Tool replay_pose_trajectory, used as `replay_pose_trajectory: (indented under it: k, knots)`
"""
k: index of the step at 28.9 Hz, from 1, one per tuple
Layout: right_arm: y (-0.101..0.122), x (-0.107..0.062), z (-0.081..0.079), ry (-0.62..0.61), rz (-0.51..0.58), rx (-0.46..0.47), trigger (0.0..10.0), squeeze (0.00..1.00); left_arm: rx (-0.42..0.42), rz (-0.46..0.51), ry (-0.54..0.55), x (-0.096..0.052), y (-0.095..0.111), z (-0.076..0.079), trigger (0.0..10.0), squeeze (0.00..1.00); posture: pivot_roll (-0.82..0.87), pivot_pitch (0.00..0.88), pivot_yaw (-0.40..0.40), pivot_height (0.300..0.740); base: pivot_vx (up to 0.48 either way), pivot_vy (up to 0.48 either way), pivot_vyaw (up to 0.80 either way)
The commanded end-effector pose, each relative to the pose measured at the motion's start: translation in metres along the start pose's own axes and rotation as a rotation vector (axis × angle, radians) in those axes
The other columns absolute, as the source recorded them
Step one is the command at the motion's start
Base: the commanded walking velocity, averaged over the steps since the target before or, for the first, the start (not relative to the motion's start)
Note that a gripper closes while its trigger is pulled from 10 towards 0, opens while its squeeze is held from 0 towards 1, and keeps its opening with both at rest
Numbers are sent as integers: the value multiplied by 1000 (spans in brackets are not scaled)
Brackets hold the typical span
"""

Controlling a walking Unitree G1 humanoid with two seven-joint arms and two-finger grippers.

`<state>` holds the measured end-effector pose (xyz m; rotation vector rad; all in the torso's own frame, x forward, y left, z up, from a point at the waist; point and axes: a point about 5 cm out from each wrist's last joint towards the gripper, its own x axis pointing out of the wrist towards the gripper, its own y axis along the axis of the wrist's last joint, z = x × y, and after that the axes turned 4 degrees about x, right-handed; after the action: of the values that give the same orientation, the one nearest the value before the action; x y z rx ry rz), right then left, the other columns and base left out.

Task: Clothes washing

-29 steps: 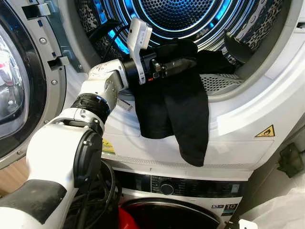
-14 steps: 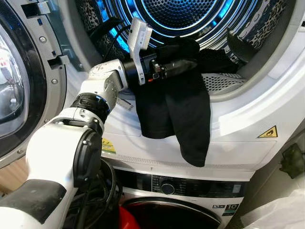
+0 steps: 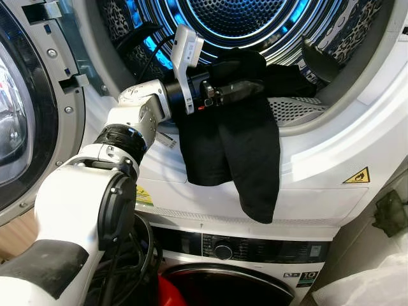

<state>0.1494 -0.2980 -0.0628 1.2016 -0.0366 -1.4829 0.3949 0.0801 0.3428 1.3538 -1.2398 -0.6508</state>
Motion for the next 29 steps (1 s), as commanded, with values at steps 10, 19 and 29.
replay_pose_trajectory:
  k: [10,19,29]
  knots:
    - [-20,-10,-14,87,-51,-9,10000,0,6,-22,-18,-5,1,-1,10000,1000,9,0,129,740,0,0,0]
    - [-15,-11,-20,130,3,-99,10000,0,6,-24,-26,-3,2,0,10000,1000,12,0,129,740,0,0,0]
    - [-7,-10,-21,133,41,-121,10000,0,4,-20,-33,-3,2,0,10000,1000,12,0,127,740,0,0,0]
